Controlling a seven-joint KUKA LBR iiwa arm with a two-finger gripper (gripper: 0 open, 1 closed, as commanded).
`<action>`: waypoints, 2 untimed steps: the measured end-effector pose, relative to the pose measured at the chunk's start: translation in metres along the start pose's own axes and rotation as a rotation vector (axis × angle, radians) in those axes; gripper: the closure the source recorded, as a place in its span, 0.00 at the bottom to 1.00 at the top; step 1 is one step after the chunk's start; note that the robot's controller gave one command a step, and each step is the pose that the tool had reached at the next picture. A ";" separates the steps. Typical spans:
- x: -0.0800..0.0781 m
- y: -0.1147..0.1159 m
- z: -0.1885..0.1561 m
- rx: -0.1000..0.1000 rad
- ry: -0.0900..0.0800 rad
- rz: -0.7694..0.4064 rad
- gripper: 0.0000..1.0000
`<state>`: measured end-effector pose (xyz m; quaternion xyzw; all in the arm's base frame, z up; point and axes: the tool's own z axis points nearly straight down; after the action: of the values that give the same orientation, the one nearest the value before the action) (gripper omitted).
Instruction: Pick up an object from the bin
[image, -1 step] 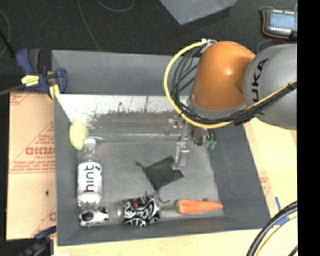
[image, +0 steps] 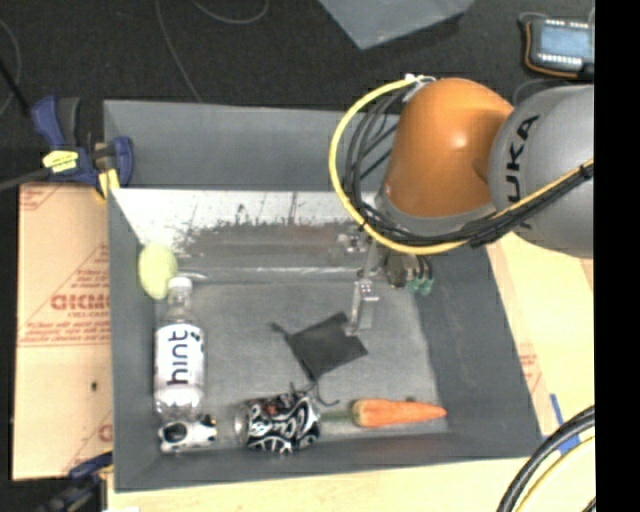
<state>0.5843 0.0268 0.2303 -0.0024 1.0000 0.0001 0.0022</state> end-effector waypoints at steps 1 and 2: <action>0.004 -0.006 0.063 0.001 -0.003 -0.057 0.00; 0.006 -0.007 0.125 0.000 0.005 -0.072 0.00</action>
Offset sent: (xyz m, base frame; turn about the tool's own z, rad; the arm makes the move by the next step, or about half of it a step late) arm -0.0097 -0.0139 -0.0703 -0.0683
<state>0.5785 0.0197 0.1056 -0.0383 0.9993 0.0000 -0.0001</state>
